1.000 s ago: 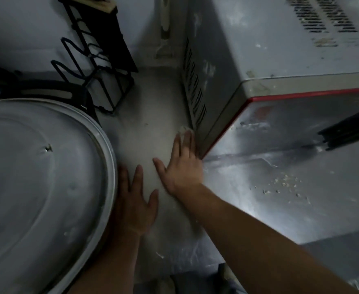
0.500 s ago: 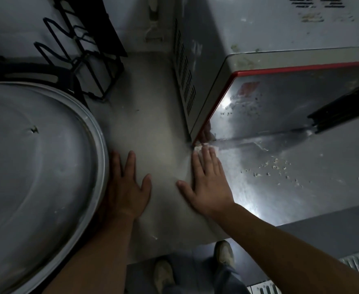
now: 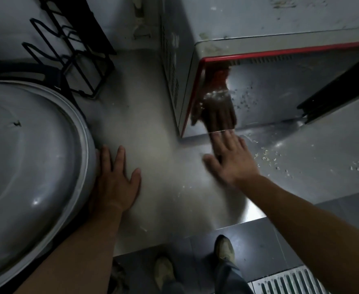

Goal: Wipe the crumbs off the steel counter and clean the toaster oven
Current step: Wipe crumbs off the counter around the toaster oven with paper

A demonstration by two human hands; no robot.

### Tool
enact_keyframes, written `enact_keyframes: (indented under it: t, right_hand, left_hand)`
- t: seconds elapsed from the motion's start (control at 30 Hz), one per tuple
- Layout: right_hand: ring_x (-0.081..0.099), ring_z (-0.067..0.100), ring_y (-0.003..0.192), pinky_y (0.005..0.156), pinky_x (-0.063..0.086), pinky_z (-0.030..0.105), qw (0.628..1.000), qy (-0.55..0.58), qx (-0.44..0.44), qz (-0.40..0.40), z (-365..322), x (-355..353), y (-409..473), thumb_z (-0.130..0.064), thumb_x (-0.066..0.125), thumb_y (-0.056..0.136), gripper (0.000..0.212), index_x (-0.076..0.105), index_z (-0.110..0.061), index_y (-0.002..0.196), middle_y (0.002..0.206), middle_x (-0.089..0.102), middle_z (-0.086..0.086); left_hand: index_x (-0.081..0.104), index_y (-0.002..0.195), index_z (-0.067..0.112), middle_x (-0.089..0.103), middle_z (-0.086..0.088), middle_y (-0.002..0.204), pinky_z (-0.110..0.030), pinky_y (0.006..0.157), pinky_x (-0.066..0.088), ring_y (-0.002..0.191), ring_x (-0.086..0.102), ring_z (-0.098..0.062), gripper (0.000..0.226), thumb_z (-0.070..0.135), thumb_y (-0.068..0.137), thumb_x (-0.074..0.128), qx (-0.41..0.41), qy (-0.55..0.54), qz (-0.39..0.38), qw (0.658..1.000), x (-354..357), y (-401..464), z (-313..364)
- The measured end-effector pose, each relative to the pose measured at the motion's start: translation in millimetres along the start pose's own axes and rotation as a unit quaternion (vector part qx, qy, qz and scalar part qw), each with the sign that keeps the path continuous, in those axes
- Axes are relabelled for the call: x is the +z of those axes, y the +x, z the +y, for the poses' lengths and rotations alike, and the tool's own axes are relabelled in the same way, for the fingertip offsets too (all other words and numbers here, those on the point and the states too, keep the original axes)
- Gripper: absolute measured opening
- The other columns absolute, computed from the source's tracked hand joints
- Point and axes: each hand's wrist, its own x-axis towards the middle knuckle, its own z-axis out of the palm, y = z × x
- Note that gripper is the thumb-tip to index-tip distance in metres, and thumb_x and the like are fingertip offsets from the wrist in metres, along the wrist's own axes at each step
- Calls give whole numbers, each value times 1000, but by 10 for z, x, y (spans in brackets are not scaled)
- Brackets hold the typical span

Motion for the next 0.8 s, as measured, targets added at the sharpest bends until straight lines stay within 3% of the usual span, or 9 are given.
enact_keyframes:
  t: [0.1,0.23,0.37,0.5,0.57,0.63,0.73,0.8]
  right_hand:
    - [2,22,151,122,2,40,998,-5,63,-2,407,-86,48,-71,10,93,79,7,-25,157,164,7,11]
    - [-1,25,151,121,7,38,994,52,97,24,112,-149,29,-64,22,98,76,13,-18,157,165,2,9]
    - [-13,24,150,122,-1,37,996,64,-36,-40,-685,-21,-306,-63,13,97,78,3,-16,157,163,-10,9]
    - [-16,19,149,119,-10,32,987,81,-128,-58,-1213,106,-506,-55,25,100,72,3,-17,158,164,-14,4]
    - [-14,16,150,122,-3,36,983,60,-163,-56,-1117,124,-479,-54,23,100,69,2,-22,158,164,-13,1]
    - [-6,17,151,122,3,38,981,30,-187,-40,-820,119,-414,-52,21,100,66,5,-24,158,164,-6,1]
    - [1,21,152,122,9,40,993,19,-119,-11,-258,76,-315,-51,14,96,68,6,-23,158,164,0,5]
    - [6,24,151,122,13,40,998,28,-60,6,30,30,-264,-49,13,95,68,13,-21,158,164,5,8]
  left_hand:
    - [10,158,32,-11,-2,165,-40,121,0,150,-17,-19,73,58,95,39,9,23,11,1000,13,-13,-9]
    - [5,158,30,-13,-4,165,-39,121,-4,149,-19,-19,73,59,97,33,14,42,6,999,16,-32,-19]
    - [7,158,19,-8,-9,165,-35,121,-7,150,-16,-20,74,54,99,33,36,65,11,997,-3,-23,-11]
    - [4,157,8,-4,-8,165,-27,115,-19,151,-13,-18,73,45,101,31,74,79,8,994,-46,-23,43]
    - [5,157,6,-2,-11,165,-30,116,-19,151,-11,-20,72,44,102,30,83,94,9,992,-38,-9,45]
    - [5,156,4,-1,-14,165,-38,122,-9,152,-8,-24,71,44,102,28,79,117,5,990,-22,0,63]
    - [5,156,4,-1,-14,165,-43,123,1,152,-5,-27,68,35,101,30,60,101,-22,993,-41,-1,176]
    - [14,156,5,3,-13,165,-43,123,7,151,3,-31,67,29,96,31,112,78,-26,990,-45,-25,321]
